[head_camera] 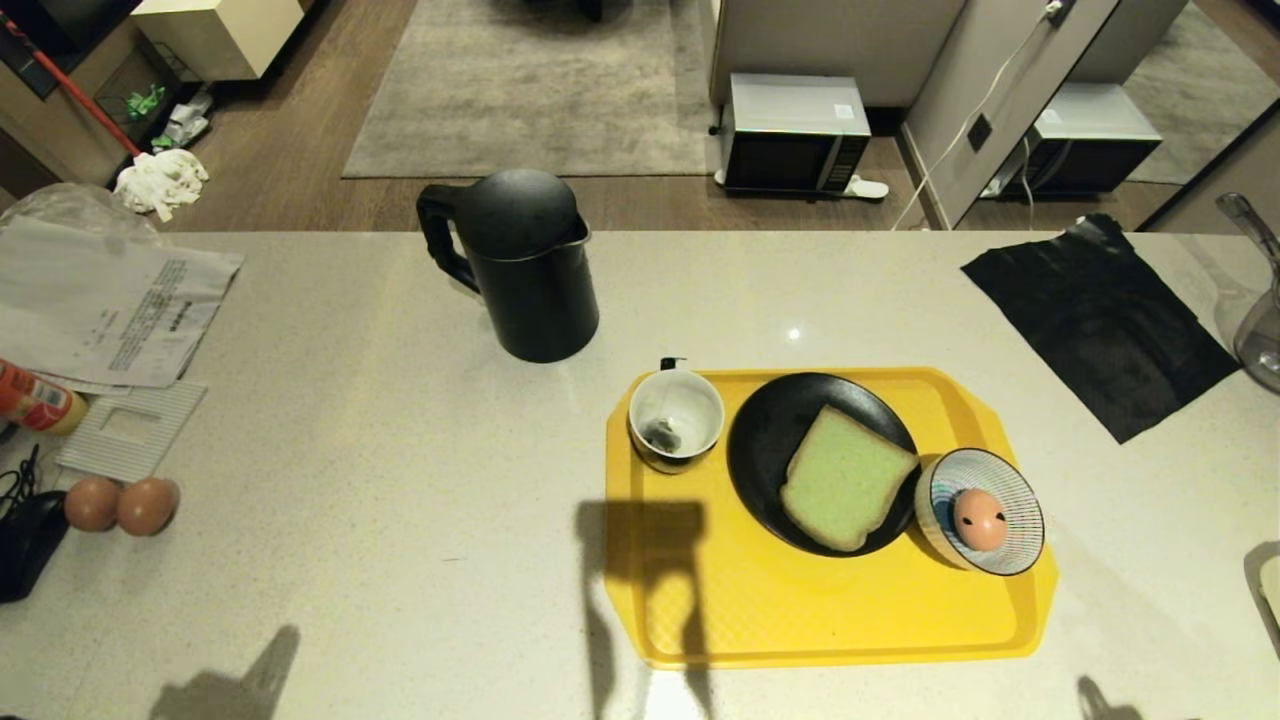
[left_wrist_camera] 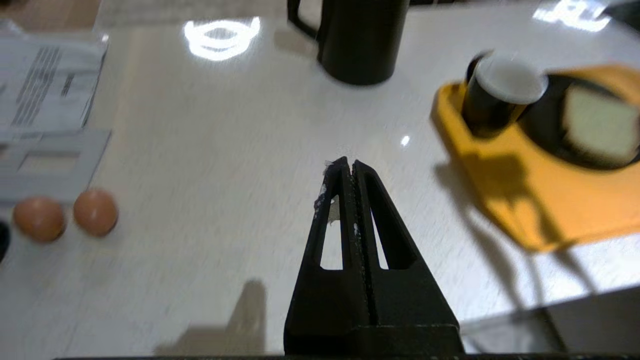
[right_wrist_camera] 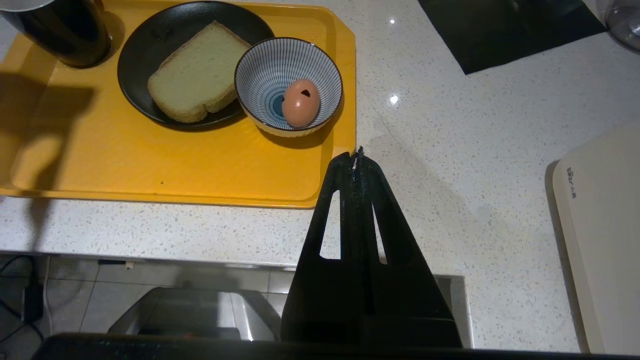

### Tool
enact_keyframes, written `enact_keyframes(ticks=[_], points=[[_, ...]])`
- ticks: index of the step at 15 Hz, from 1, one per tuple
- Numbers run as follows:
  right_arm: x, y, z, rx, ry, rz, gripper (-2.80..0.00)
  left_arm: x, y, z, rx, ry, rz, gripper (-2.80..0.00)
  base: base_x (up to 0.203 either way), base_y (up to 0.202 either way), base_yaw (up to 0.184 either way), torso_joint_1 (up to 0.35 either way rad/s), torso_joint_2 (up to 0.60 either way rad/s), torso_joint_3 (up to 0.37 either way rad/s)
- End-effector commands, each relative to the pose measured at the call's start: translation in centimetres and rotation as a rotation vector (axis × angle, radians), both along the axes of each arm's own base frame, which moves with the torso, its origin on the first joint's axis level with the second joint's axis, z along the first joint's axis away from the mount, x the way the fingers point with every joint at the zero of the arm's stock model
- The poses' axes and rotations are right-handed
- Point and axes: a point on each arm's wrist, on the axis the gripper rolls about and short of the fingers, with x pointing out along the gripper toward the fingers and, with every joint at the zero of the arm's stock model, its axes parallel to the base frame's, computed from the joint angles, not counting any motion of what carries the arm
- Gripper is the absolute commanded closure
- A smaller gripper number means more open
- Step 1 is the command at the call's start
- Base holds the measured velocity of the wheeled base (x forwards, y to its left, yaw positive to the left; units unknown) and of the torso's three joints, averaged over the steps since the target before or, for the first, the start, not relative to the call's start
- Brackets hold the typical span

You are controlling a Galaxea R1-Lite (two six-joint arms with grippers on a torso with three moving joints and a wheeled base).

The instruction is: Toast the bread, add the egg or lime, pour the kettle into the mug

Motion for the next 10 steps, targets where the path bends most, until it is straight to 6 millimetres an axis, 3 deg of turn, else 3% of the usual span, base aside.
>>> enact_keyframes(ticks=[1,5,10], points=[[0.2,0.0,-0.8,0.0,0.028,0.001,0.0,-1.1,0.0,-2.2,0.042,0.042,0.057,0.0,0.0,0.0,0.0,0.0,0.0,0.0],[0.2,0.0,-0.8,0.0,0.028,0.0,0.0,-1.2,0.2,-4.4,0.117,0.218,0.151,0.0,0.0,0.0,0.0,0.0,0.0,0.0],[0.2,0.0,-0.7,0.0,0.028,0.001,0.0,-1.1,0.3,-4.4,0.099,0.221,0.174,0.0,0.0,0.0,0.0,0.0,0.0,0.0]])
